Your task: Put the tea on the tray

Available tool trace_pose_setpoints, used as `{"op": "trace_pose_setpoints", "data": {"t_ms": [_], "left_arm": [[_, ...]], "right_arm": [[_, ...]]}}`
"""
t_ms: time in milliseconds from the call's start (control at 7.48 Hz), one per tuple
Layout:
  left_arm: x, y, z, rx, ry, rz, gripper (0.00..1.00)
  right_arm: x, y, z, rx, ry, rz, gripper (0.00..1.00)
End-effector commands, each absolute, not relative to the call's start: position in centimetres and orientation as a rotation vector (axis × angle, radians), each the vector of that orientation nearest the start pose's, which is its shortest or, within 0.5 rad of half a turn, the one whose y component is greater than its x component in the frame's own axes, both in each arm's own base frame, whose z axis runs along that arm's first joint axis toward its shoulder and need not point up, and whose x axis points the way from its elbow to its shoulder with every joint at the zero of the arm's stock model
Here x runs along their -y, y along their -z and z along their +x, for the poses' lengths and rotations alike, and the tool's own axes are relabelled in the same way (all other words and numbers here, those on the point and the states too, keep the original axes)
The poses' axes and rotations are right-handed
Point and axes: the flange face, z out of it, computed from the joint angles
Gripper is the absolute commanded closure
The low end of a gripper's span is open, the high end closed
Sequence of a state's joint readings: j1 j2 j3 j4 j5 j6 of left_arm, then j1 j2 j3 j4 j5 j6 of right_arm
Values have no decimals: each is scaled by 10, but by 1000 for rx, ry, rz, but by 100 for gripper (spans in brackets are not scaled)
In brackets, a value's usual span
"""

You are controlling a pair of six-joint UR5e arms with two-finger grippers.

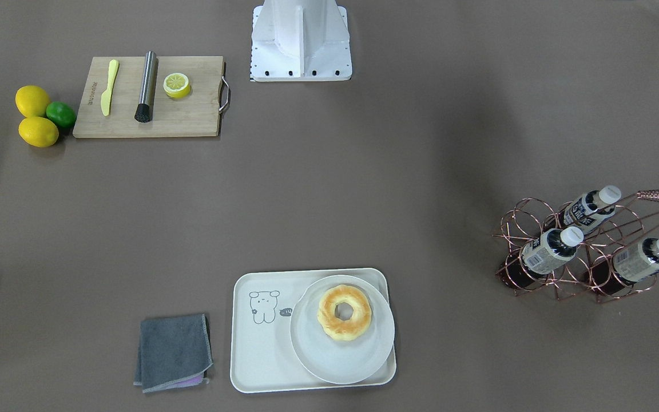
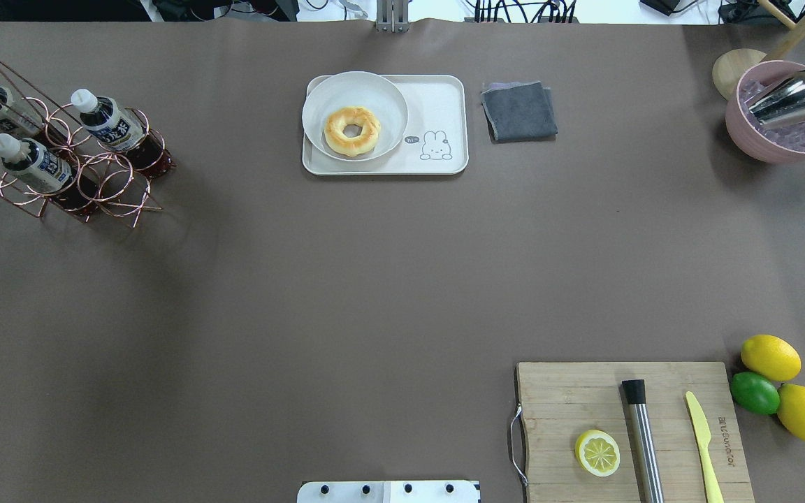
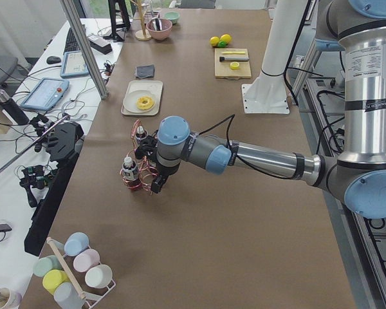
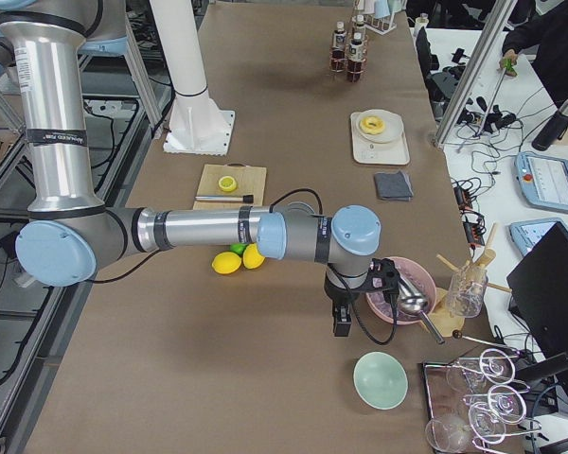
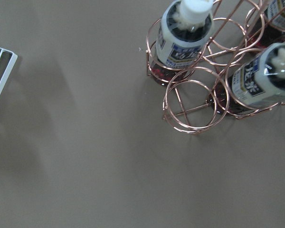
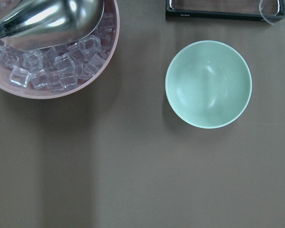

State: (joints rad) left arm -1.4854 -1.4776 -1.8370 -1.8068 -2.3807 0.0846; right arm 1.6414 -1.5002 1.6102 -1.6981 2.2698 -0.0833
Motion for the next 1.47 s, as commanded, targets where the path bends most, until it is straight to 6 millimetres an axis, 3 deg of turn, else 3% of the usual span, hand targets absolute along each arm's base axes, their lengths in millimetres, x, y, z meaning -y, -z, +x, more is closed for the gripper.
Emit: {"op": "trace_pose_setpoints", "data": {"t_ms": [0, 134, 401, 535, 668, 936, 1337], "left_arm": [[450, -529, 22, -896, -198, 407, 2], [449, -521, 43, -925, -175, 384, 2], [444, -480, 72, -912, -70, 382, 3], [443, -471, 89, -892, -20, 377, 3], [452, -456, 109, -895, 57, 365, 3], [473, -446, 133, -874, 46, 399, 3], [507, -427, 148, -859, 39, 408, 3]], "right_arm": [[514, -622, 106, 697, 3, 34, 0], [515, -620, 106, 697, 8, 39, 0], [515, -619, 106, 697, 13, 42, 0], [516, -619, 105, 698, 11, 41, 0], [515, -621, 104, 699, 10, 36, 0], [516, -621, 104, 699, 12, 37, 0], [515, -621, 104, 700, 7, 35, 0]]}}
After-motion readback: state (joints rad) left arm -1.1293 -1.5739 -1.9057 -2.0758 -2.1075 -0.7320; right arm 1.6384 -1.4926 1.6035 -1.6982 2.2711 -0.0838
